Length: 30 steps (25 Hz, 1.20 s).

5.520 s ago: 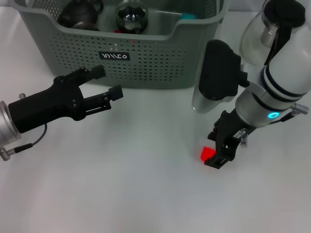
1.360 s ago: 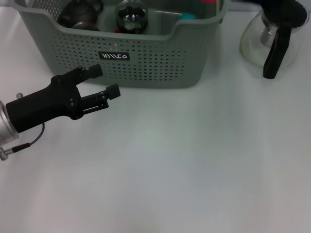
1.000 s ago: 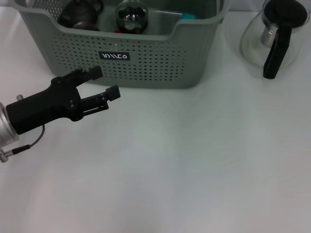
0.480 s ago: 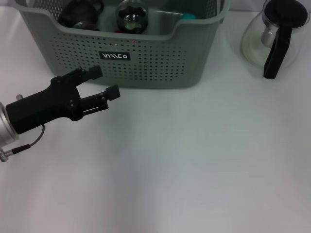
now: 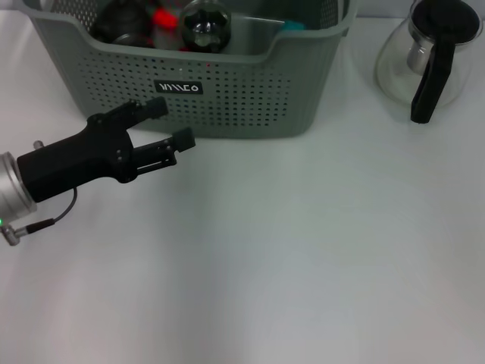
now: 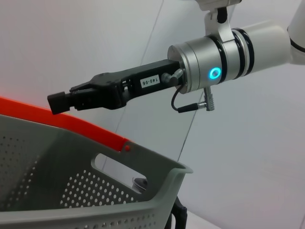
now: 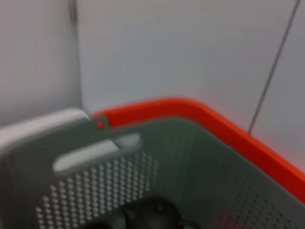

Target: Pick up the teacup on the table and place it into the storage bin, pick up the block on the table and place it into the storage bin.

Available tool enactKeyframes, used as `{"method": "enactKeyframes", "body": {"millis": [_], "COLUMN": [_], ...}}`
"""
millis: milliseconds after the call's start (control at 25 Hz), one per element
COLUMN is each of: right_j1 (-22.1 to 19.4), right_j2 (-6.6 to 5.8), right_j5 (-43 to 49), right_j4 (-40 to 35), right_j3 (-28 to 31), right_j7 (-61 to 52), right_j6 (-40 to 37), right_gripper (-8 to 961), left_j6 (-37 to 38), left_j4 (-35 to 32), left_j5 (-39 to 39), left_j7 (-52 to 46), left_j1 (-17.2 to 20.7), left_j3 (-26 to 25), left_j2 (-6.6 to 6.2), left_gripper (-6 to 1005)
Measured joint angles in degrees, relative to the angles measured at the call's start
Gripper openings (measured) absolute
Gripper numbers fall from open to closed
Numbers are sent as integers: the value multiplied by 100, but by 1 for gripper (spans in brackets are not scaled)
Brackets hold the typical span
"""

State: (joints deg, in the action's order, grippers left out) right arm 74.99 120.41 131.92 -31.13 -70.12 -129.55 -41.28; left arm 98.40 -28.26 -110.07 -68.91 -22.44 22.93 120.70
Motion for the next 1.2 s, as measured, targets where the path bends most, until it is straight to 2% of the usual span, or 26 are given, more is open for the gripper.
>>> {"method": "enactKeyframes", "body": {"millis": [160,240,360,480,600,760,920,1000,1120,1200], "right_j1": [-615,-1097,-2098,-3065,-3899,-4858,-5575,-5714,-5702,-5554], "right_j2": [5,4,-7,-27,-70,-125,-113,-72,-16,-19], "right_j5": [-816,-1527,-3186,-4739,-5582,-5304,-4632,-4246,-3837,-3800], "right_j4": [-986,-1580,-2336,-2525,-2468,-2437,-2449,-2383,-1845,-1280], "right_j3": [-11,-12,-3,71,289,594,763,771,749,760], "right_j7": [444,818,1892,3254,4079,4799,5183,5251,5657,6129], "right_j6": [-575,-857,-1426,-2346,-3566,-4914,-5304,-5311,-5203,-5057], "right_gripper": [16,65,139,213,363,534,675,752,868,868], "left_j6": [-6,-4,-16,-100,-140,-88,554,974,1106,972], "left_j4": [14,15,13,15,-8,-307,-802,-986,-1049,-877], "left_j5": [-8,-6,3,5,-3,-307,-1078,-1439,-1633,-1696], "left_j7": [-2,-11,-28,-31,-31,-12,-57,-92,-108,171], "left_j1": [-6,9,45,60,66,111,136,102,56,7], "left_j3": [-3,-11,-47,-190,-374,-400,-407,-408,-360,-272], "left_j2": [-2,-6,-14,-16,-51,-167,-334,-382,-378,-301], "left_gripper": [876,876,876,876,876,876,876,876,876,876]}}
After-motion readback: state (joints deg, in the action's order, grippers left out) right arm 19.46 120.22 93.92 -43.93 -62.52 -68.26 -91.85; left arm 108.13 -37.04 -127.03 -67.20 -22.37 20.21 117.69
